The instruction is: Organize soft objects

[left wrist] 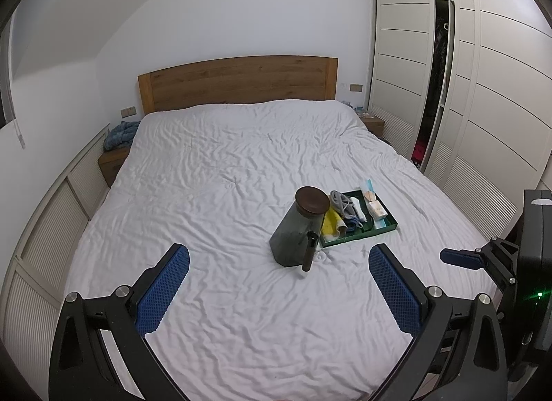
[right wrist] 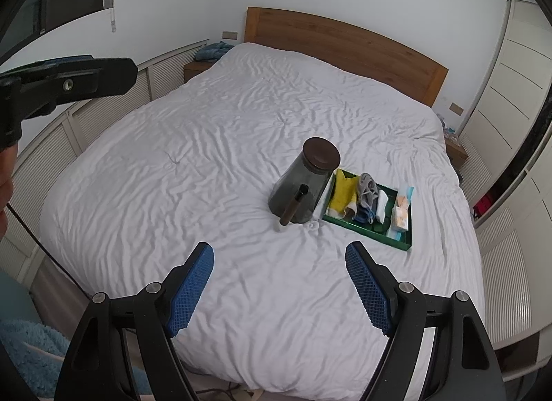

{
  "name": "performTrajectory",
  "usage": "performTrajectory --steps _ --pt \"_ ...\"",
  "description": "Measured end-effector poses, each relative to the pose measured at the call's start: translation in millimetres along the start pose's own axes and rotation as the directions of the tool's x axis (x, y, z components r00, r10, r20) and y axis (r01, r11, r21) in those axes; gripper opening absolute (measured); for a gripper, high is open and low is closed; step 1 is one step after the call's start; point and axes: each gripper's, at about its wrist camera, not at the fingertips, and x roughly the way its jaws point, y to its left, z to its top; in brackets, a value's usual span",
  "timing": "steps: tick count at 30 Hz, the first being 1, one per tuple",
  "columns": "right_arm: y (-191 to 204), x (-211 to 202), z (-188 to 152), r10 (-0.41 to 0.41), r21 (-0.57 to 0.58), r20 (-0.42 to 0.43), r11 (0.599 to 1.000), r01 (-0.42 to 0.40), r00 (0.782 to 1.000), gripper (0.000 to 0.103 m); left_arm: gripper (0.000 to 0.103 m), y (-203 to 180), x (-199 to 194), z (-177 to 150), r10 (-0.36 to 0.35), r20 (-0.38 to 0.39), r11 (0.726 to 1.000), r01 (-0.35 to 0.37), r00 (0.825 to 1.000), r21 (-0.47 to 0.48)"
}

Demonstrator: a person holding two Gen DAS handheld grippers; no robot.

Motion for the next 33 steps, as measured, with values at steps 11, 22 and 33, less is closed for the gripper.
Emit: performTrajectory --steps 11,22,33 --pt "-1 3 1 0.002 0.003 -0.002 1.0 -0.002 1.0 0.08 0.102 1 8 -1 0.004 -0.017 1.0 -0.004 1.0 0.004" --pt "0 7 0 0.002 0.01 -0.003 1.0 -0.002 1.0 0.08 0.102 2 15 0 -0.005 -0.025 1.0 0.005 1.0 0.005" --pt "0 11 2 0.002 0.016 -0.006 1.0 -0.002 1.0 0.08 0.102 6 19 0 -0.006 -0.028 1.0 0.006 1.0 0.009"
